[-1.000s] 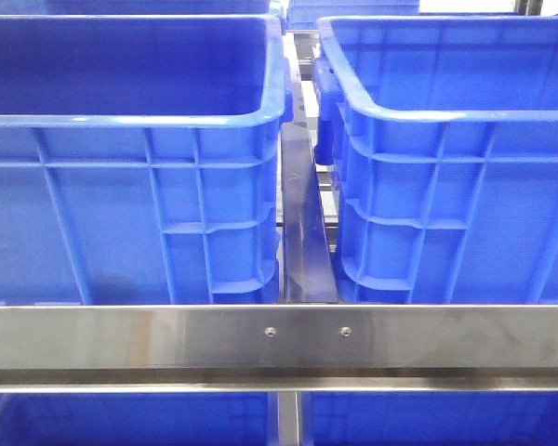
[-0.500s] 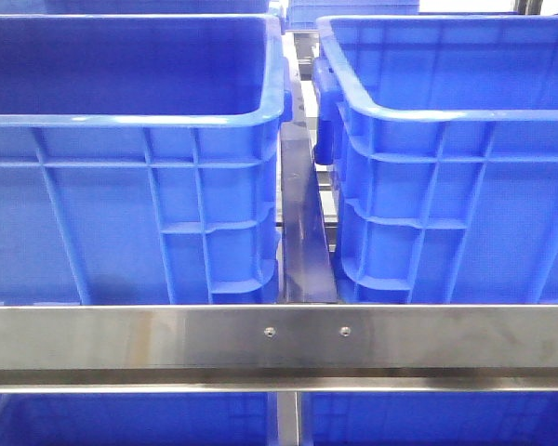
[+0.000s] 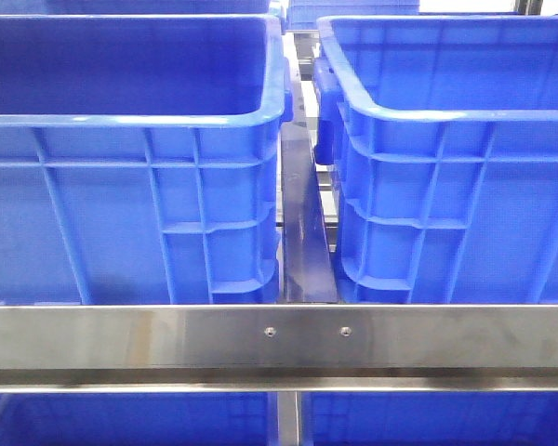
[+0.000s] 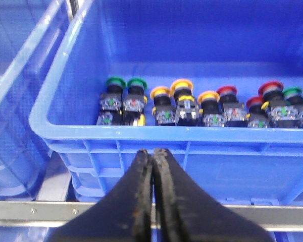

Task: Pick red and yellow buttons and place in box
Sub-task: 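Lower the left gripper into the crate of push-button switches, then grasp a yellow-capped button switch with the left gripper and lift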

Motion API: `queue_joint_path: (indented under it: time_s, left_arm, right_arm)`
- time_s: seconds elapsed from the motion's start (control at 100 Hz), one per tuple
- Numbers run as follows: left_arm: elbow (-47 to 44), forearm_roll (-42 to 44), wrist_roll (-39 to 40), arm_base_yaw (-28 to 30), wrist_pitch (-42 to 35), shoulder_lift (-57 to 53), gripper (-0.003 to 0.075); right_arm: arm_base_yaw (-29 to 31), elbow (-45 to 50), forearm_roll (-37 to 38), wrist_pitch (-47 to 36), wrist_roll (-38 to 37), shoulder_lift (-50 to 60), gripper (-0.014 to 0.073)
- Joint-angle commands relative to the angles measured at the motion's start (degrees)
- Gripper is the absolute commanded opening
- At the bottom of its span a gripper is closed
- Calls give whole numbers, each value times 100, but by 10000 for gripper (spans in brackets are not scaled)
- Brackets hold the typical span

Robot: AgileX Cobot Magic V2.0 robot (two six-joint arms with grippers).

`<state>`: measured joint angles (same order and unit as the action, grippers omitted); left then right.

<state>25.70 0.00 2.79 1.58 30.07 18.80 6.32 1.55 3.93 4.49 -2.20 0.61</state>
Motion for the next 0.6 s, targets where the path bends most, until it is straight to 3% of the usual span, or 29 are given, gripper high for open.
queue_joint_path:
  time_s: [0.0, 0.08, 0.2, 0.27, 0.42, 0.59]
  left_arm:
    - [383, 0, 60, 3, -384, 507, 6]
    - [632, -46, 60, 3, -371, 906, 131]
    - [1004, -435, 30, 3, -501, 1472, 457]
    - [1246, -485, -102, 3, -525, 1805, 566]
    - [1814, -937, -158, -25, -395, 2622, 543]
    - [2671, -1376, -483, -477, 115, 3660, 494]
  right_arm:
    - [26, -111, 62, -449, 8, 147, -67]
    - [26, -111, 62, -449, 8, 147, -67]
    - [26, -111, 62, -449, 8, 147, -67]
    - [26, -111, 62, -449, 8, 147, -67]
    - [26, -111, 62, -449, 8, 147, -67]
    - [26, -111, 62, -449, 8, 147, -67]
